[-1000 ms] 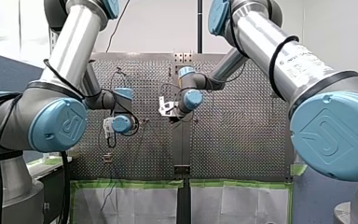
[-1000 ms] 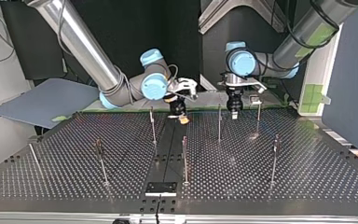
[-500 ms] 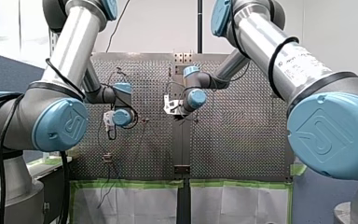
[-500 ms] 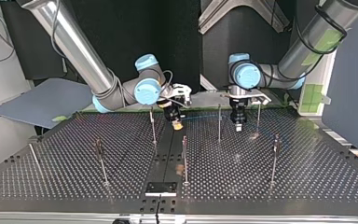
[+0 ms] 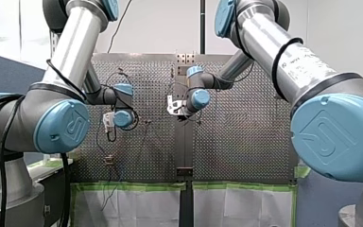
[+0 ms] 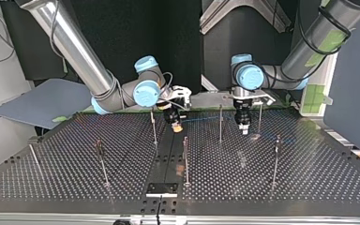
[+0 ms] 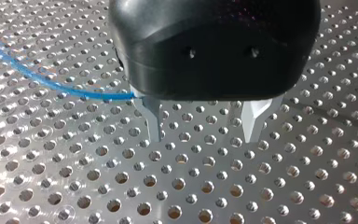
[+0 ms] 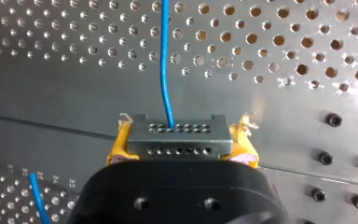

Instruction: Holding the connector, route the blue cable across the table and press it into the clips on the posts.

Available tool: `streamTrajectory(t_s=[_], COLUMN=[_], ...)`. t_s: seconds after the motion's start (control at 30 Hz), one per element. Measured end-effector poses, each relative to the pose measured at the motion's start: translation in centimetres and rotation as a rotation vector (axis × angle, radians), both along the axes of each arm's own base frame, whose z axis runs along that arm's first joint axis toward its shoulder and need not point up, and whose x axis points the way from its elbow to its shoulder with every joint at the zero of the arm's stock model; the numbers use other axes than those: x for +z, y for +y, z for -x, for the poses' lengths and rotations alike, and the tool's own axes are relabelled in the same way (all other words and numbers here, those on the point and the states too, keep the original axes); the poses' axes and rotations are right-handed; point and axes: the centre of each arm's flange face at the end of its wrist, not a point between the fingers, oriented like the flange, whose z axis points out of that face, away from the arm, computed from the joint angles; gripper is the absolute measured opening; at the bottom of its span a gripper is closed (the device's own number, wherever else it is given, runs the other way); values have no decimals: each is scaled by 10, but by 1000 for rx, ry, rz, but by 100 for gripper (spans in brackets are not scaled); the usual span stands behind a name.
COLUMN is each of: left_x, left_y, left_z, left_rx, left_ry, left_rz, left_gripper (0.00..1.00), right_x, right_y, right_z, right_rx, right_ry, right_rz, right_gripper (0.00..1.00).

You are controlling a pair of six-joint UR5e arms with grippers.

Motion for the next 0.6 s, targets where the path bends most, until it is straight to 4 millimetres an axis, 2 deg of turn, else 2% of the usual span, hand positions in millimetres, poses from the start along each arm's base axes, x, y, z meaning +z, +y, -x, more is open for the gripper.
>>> streamTrajectory(t_s=[0.4,0.6], left_x=[-4,-3], left_y=[-5,-12], left_z=[12,26], left_rx=[10,29], left_ry=[89,137], left_rz=[-90,-126], left_gripper=[100,100], right_x=[-1,-1], right_y=[0,1], right_z=[0,0], right_rx=[1,1], right_ry=[0,1], right_rz=[-6,-8], right_gripper=[0,0])
